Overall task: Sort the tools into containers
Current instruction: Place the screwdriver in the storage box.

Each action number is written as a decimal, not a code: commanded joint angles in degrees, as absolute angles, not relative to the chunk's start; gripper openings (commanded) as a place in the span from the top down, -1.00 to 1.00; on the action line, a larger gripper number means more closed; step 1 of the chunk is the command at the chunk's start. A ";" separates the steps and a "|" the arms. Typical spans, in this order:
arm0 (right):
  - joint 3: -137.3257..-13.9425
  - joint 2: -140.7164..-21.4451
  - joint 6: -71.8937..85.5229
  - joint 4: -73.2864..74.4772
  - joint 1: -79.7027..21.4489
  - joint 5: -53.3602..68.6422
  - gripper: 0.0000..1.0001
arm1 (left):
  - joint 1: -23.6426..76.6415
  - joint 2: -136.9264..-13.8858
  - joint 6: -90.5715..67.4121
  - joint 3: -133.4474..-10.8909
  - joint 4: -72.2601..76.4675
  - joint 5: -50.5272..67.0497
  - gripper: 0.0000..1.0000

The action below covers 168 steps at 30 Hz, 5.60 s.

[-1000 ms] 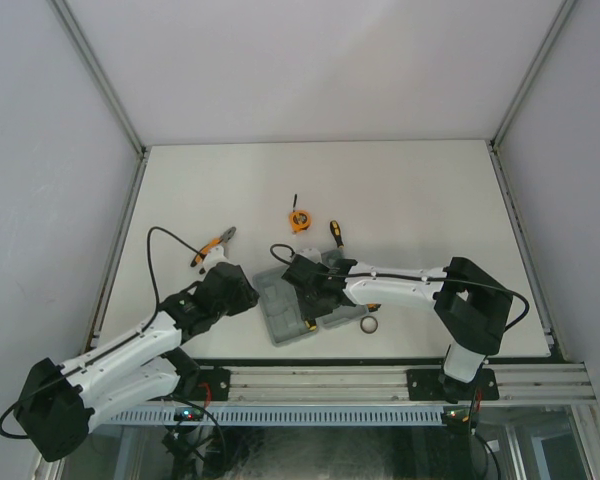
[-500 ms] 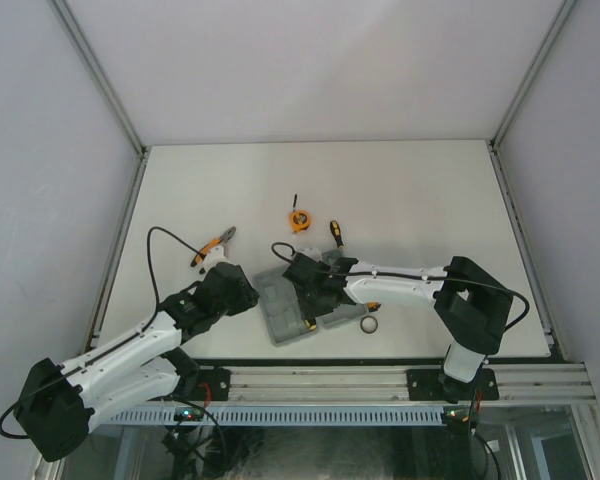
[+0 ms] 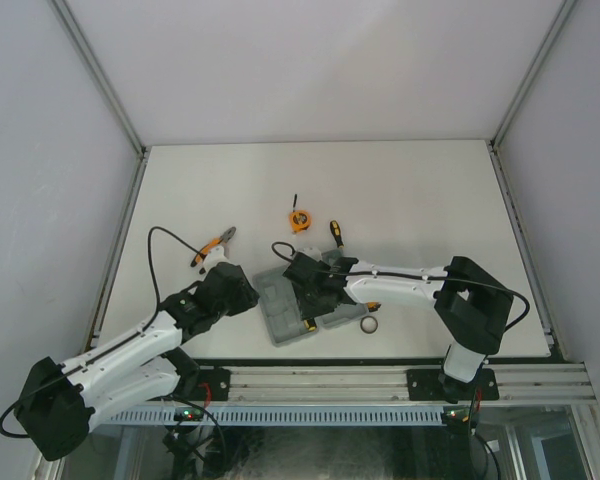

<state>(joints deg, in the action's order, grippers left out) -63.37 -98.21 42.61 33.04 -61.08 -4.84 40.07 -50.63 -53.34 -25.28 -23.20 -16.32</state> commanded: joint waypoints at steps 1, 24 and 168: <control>-64.86 -95.24 42.82 31.99 -60.47 -5.19 0.32 | 39.64 -50.68 -52.32 -25.09 -21.62 -16.45 0.12; -67.88 -97.65 41.44 32.90 -60.48 -7.17 0.71 | 39.57 -49.85 -51.09 -25.05 -21.26 -15.93 0.13; -72.51 -104.21 31.44 31.50 -58.72 -6.01 0.67 | 35.65 -46.67 -44.74 -25.42 -18.24 -17.60 -0.73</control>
